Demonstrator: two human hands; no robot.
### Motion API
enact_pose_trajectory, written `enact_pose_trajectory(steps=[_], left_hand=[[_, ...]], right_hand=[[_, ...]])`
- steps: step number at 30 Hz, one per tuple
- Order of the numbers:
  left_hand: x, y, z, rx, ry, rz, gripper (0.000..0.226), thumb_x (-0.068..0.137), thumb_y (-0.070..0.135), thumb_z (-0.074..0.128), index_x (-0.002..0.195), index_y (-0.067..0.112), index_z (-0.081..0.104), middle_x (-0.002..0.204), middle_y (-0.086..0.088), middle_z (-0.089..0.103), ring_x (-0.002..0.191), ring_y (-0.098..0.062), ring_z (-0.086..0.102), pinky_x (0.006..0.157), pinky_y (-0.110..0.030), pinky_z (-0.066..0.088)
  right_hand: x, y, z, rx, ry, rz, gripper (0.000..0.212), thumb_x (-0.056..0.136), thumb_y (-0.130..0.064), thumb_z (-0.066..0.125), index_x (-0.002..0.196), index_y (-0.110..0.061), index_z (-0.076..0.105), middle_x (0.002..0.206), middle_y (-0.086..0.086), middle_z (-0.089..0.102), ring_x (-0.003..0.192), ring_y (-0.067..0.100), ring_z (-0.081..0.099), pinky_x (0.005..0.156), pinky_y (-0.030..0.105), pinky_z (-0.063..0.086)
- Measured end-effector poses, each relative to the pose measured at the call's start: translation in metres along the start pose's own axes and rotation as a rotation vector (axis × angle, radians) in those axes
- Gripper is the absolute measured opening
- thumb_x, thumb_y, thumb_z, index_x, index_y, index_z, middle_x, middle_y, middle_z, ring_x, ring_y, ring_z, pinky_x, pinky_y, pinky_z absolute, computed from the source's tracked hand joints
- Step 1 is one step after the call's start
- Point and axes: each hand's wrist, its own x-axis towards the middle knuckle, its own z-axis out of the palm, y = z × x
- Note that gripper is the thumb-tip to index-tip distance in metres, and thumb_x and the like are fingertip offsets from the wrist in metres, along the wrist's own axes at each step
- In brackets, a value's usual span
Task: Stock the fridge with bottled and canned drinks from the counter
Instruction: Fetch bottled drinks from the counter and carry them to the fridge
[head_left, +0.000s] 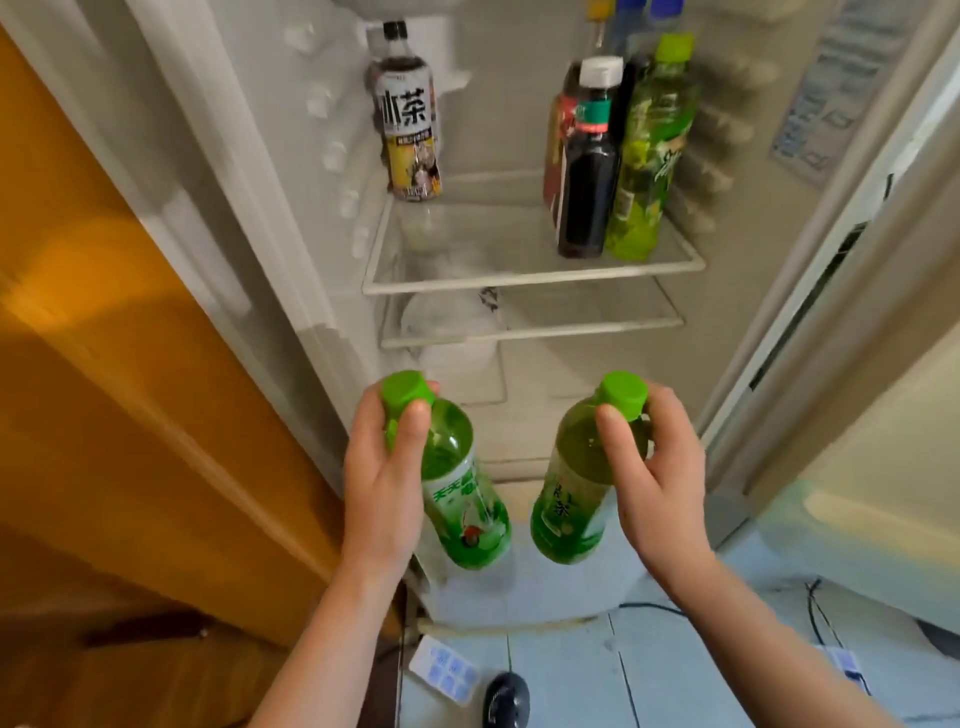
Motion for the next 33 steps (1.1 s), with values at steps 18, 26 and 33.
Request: enact_pose_trajectory(steps=[18, 26, 33], left_hand=[[0.211, 0.038, 0.033, 0.081, 0.01, 0.352, 0.014, 0.09, 0.039, 0.048, 0.098, 0.033, 0.057, 0.085, 0.019, 0.062, 0.077, -0.001, 0.059, 0.068, -0.014, 0.047], [0.26, 0.037, 0.047, 0.25, 0.131, 0.339, 0.007, 0.095, 0.032, 0.05, 0.099, 0.034, 0.055, 0.091, 0.015, 0.061, 0.088, -0.005, 0.06, 0.077, -0.021, 0.047], [0.283, 0.02, 0.054, 0.264, 0.155, 0.386, 0.013, 0.092, 0.031, 0.049, 0.098, 0.023, 0.057, 0.084, 0.015, 0.058, 0.079, -0.002, 0.055, 0.075, -0.022, 0.045]], right_hand=[[0.209, -0.052, 0.087, 0.029, 0.16, -0.345, 0.012, 0.092, -0.035, 0.048, 0.096, -0.024, 0.052, 0.086, -0.012, 0.053, 0.081, 0.008, 0.052, 0.074, 0.032, 0.046], [0.255, -0.041, 0.117, -0.053, 0.109, -0.321, 0.04, 0.09, -0.045, 0.042, 0.102, -0.01, 0.058, 0.092, -0.001, 0.057, 0.089, 0.019, 0.056, 0.079, 0.038, 0.046], [0.278, -0.021, 0.128, -0.083, 0.015, -0.279, 0.033, 0.092, -0.038, 0.045, 0.103, -0.01, 0.059, 0.093, 0.003, 0.059, 0.089, 0.02, 0.056, 0.078, 0.038, 0.046]])
